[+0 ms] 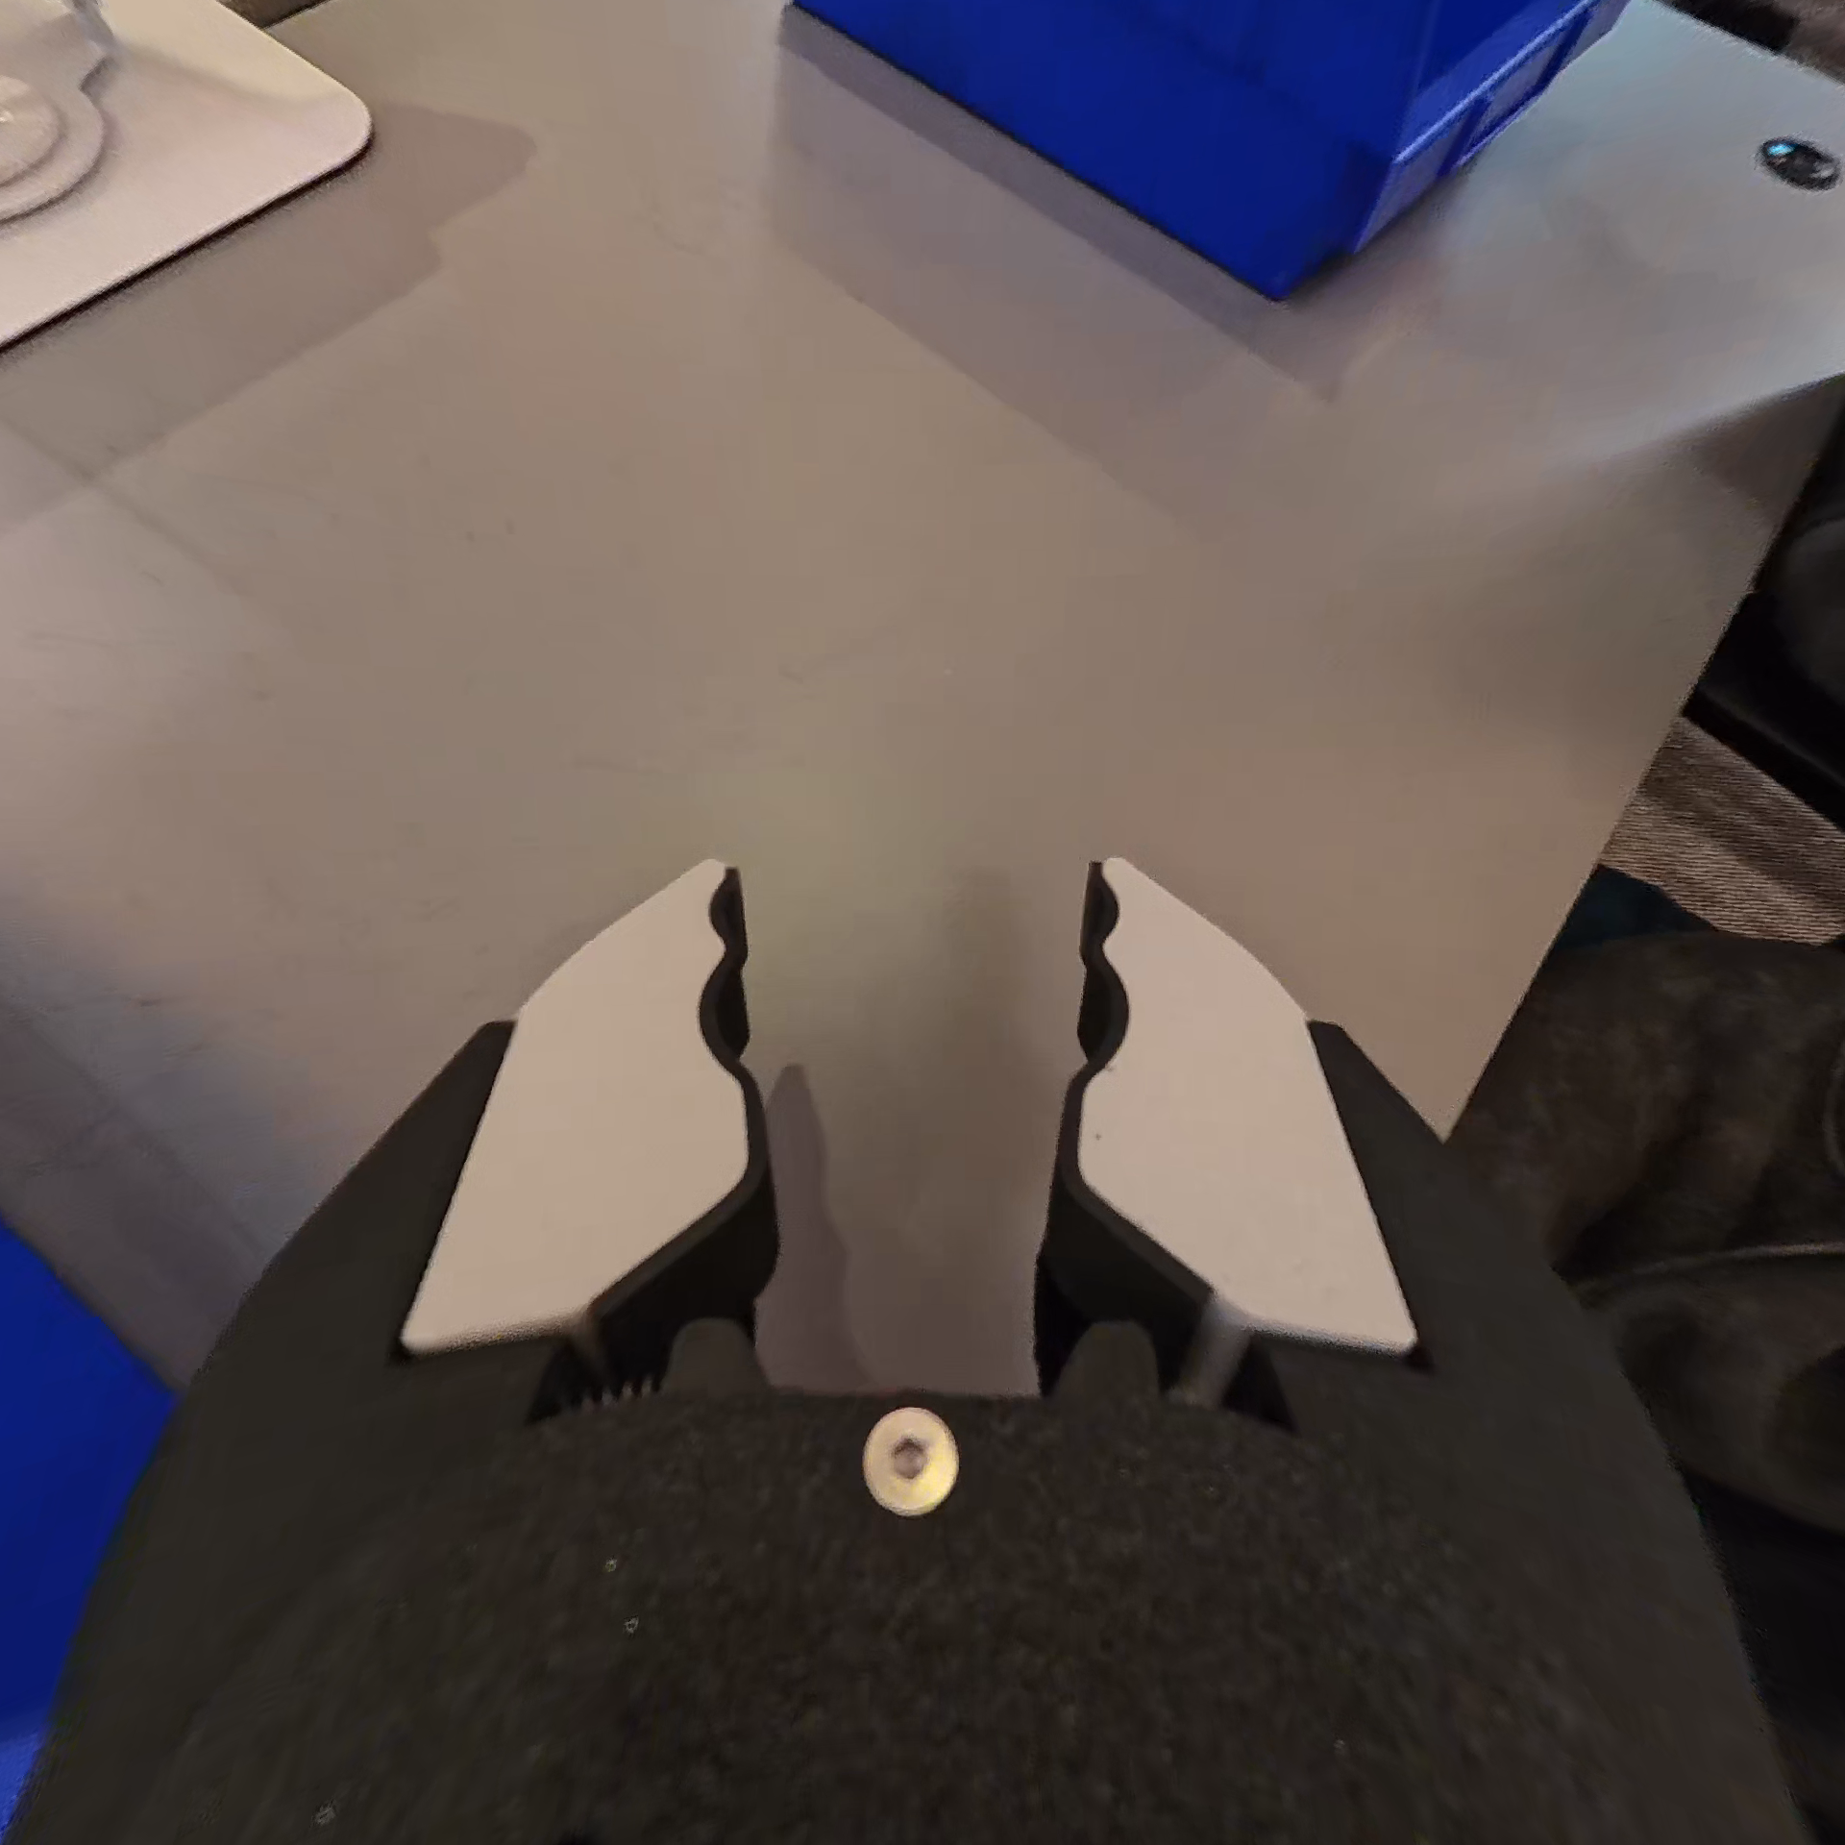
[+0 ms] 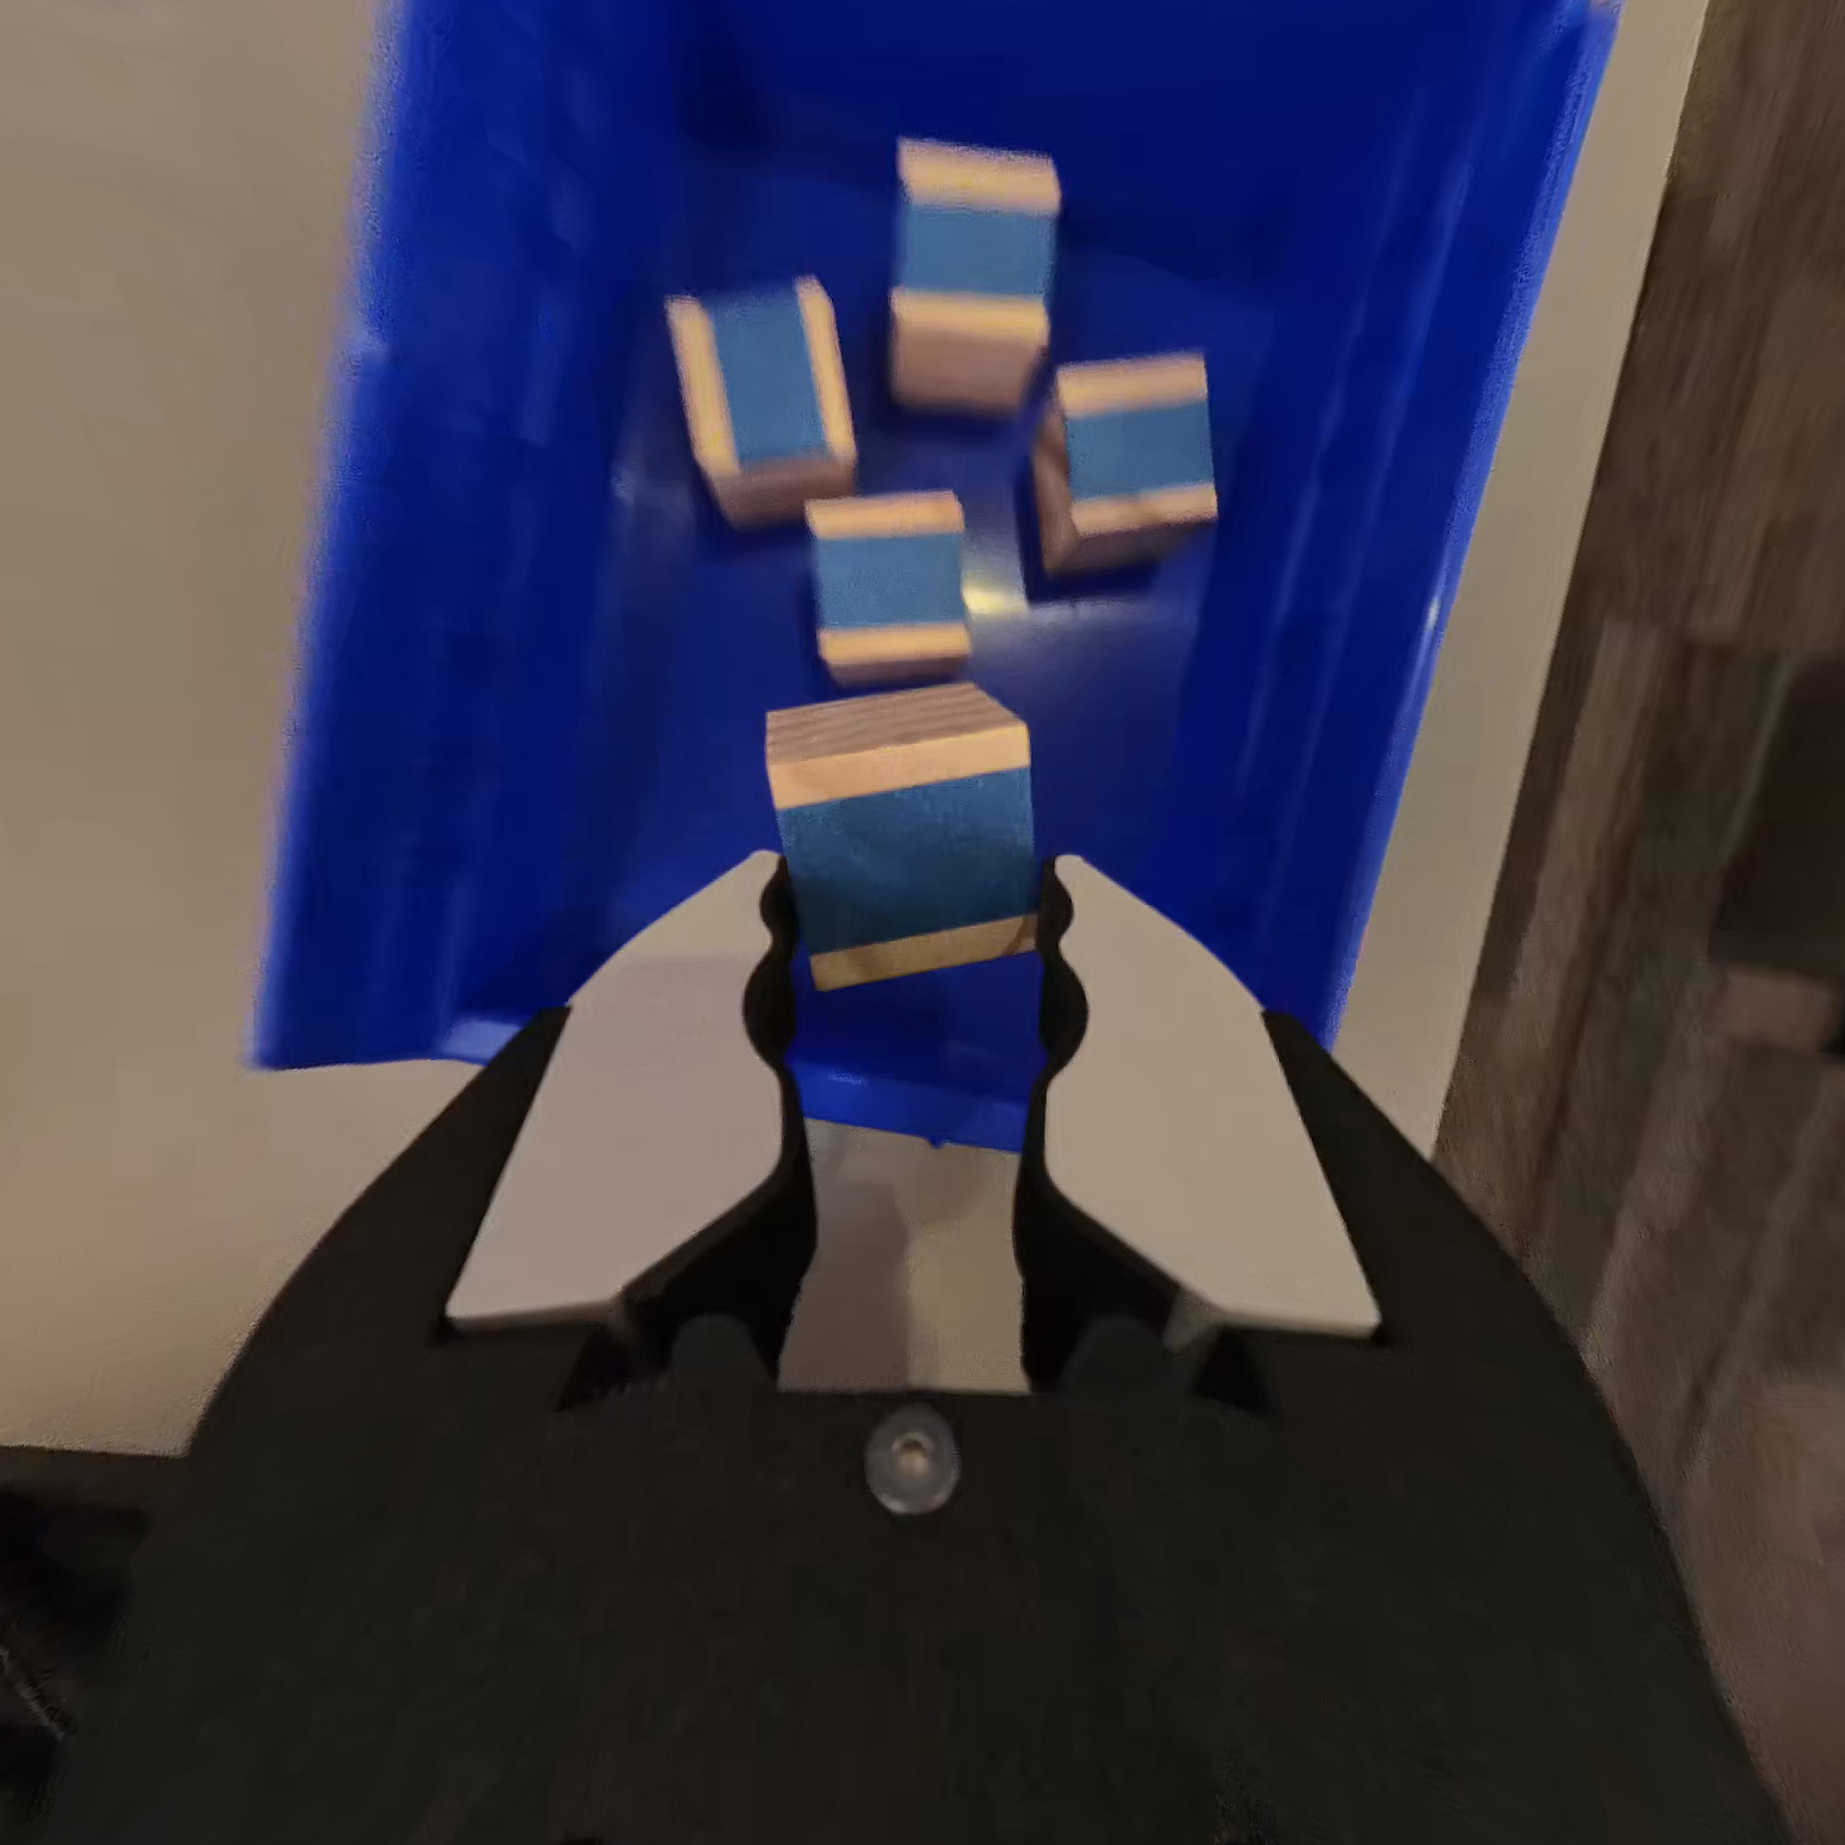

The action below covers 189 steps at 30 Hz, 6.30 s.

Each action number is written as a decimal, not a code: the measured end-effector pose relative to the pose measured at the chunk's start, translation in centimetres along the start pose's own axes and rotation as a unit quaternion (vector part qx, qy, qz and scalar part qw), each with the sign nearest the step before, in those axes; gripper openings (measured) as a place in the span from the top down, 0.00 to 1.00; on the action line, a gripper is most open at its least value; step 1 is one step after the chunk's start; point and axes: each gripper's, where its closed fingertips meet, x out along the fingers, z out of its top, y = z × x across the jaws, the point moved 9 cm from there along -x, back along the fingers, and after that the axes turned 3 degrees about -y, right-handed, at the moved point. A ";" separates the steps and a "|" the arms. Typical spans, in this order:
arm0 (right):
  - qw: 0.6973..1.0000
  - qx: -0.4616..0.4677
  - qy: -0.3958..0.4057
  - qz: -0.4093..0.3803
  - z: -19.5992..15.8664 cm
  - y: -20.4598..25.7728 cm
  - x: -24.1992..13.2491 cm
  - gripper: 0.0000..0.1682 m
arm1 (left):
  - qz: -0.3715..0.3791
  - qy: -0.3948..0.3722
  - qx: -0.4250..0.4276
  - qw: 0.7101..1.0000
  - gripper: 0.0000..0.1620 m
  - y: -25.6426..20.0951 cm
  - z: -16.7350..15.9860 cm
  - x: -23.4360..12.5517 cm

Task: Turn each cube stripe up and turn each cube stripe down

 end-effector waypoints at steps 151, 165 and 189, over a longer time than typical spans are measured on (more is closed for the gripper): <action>0.987 -0.098 0.113 0.062 -0.1 4.5 8.0 0.55 | -0.204 -0.062 -0.079 0.974 0.62 -0.5 -0.2 -0.8; 0.769 -0.032 -0.562 0.304 -5.8 17.1 -5.0 0.56 | 0.122 -0.178 -0.056 0.975 0.51 1.8 -1.2 -6.5; 0.769 -0.071 -0.619 0.142 -11.3 16.6 -3.5 0.59 | 0.000 -0.298 -0.099 0.950 0.46 -2.3 -1.3 -4.2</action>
